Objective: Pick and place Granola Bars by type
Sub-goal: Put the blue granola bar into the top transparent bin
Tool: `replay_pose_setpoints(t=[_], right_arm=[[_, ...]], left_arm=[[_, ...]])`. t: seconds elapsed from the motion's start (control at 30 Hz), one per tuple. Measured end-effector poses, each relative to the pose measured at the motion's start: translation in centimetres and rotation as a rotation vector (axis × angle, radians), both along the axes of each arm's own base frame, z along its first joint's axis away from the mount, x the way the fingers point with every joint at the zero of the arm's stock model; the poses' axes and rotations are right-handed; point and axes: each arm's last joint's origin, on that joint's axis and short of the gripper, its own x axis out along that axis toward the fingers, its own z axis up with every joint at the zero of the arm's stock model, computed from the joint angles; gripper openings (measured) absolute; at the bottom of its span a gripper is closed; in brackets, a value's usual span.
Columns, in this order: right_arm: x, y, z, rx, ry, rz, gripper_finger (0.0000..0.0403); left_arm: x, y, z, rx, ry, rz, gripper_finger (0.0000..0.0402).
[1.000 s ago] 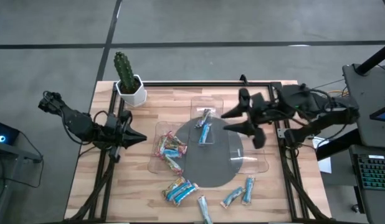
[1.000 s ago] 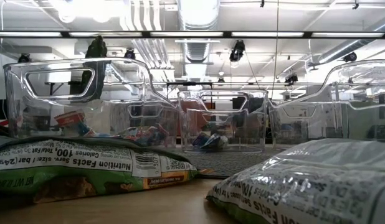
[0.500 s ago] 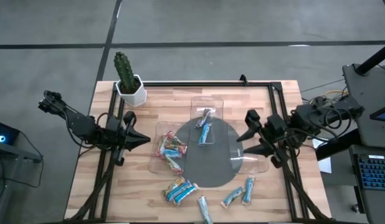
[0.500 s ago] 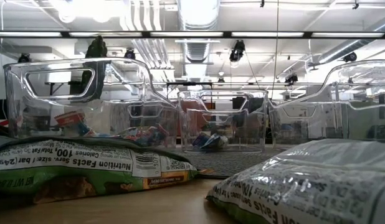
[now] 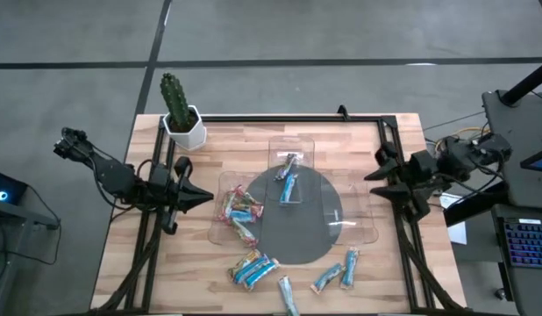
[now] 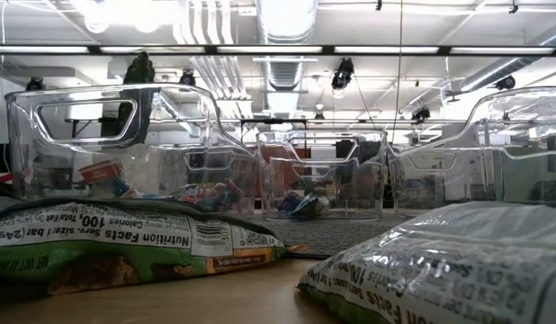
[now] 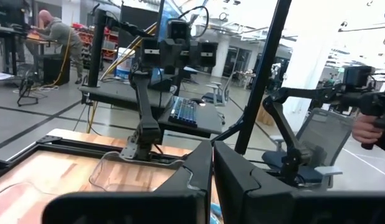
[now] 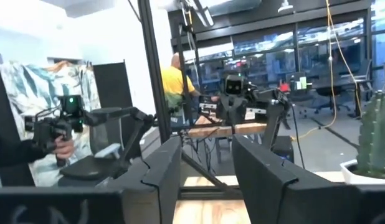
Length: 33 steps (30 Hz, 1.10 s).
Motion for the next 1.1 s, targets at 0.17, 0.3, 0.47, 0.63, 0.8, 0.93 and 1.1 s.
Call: replay_pose_setpoints(t=[0.17,0.3,0.47,0.63,0.8,0.93,1.1], right_arm=[[-1.7,-0.8,-1.5,-0.008,0.036,0.001,0.012],[-2.9,-1.5,-2.5,0.006,0.045,0.005,0.0112],[-3.9,-2.0,-3.9,0.024,0.091,0.012,0.0101],[-4.4,-2.2,-4.8,0.036,0.09,0.014,0.0081],[-4.7,-2.3,-5.5,0.028,0.091,0.016,0.0046],[-5.0,-2.5,-5.8,0.03,0.082,0.023,0.0016],[-5.4,-2.7,-6.1,0.04,0.091,0.025,0.0009]], left_arm=[[0.2,-0.1,-0.1,0.013,0.007,0.007,0.0],[0.3,-0.1,-0.2,0.015,0.011,0.008,0.0],[0.6,-0.3,-0.4,0.022,0.022,0.018,0.0],[0.8,-0.3,-0.5,0.024,0.029,0.041,0.0],[0.8,-0.1,-0.5,0.022,0.029,0.055,0.0],[0.7,0.0,-0.2,0.036,0.024,0.074,0.0],[0.5,0.3,0.9,0.034,0.012,0.091,0.0]])
